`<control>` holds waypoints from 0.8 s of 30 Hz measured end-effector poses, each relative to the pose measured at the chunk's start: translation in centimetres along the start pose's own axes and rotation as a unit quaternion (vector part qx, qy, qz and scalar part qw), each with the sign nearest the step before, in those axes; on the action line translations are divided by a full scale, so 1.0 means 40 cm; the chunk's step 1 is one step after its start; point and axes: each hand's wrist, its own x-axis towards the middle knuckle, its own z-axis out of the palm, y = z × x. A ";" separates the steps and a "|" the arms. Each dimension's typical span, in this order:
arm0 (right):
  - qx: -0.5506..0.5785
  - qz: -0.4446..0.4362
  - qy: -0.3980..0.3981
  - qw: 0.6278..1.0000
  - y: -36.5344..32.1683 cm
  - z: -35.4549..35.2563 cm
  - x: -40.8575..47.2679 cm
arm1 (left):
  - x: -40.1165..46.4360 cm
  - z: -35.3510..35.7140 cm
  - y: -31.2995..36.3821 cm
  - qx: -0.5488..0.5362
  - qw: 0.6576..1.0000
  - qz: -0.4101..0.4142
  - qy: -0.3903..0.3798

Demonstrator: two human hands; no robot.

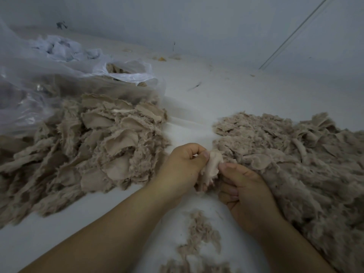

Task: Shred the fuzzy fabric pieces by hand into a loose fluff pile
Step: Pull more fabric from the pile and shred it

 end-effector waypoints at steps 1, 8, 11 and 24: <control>-0.004 -0.001 0.005 1.000 0.000 0.000 -0.001 | -0.004 -0.001 -0.001 -0.009 1.000 0.001 -0.003; -0.011 -0.011 0.012 1.000 0.001 -0.002 0.003 | -0.014 -0.018 -0.024 -0.049 0.999 -0.002 -0.007; -0.059 -0.037 -0.018 0.997 0.005 0.005 -0.004 | -0.017 -0.013 -0.019 -0.052 0.998 -0.001 -0.026; 0.029 -0.027 0.064 0.997 0.006 0.002 0.002 | -0.077 -0.120 0.031 0.119 0.941 -0.150 -0.280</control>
